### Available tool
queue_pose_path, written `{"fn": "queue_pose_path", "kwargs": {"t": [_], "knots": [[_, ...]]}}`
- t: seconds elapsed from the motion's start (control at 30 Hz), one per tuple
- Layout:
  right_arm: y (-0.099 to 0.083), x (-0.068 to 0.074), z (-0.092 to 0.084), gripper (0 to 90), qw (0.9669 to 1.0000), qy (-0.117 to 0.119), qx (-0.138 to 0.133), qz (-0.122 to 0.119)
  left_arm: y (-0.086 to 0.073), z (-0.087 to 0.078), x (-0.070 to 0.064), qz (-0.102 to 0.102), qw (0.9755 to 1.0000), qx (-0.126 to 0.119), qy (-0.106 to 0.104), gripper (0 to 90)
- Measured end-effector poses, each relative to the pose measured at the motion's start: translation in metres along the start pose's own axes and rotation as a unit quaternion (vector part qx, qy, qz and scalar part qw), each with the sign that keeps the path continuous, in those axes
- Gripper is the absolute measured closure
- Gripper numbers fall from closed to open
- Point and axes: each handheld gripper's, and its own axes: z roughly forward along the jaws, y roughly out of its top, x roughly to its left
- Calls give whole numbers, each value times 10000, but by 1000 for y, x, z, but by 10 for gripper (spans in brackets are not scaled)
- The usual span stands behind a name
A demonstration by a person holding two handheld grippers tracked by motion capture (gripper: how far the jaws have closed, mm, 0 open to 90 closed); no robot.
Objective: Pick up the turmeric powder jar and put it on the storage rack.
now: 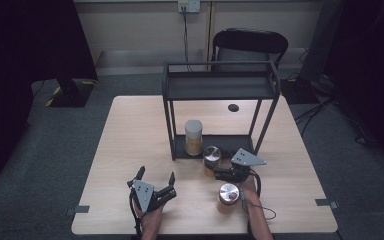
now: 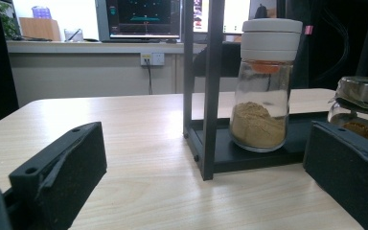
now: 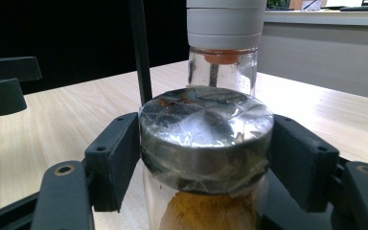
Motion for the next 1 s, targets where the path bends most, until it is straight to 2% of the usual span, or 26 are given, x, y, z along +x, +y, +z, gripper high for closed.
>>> {"fn": "queue_pose_path", "kwargs": {"t": [0.43,1.0], "knots": [[0,3,0,340,10000,-72,-20,-58,0,0,0,2,10000,-5,-4,6],[2,5,1,345,9999,-132,-6,-71,0,0,1,0,10000,1,-17,6]]}}
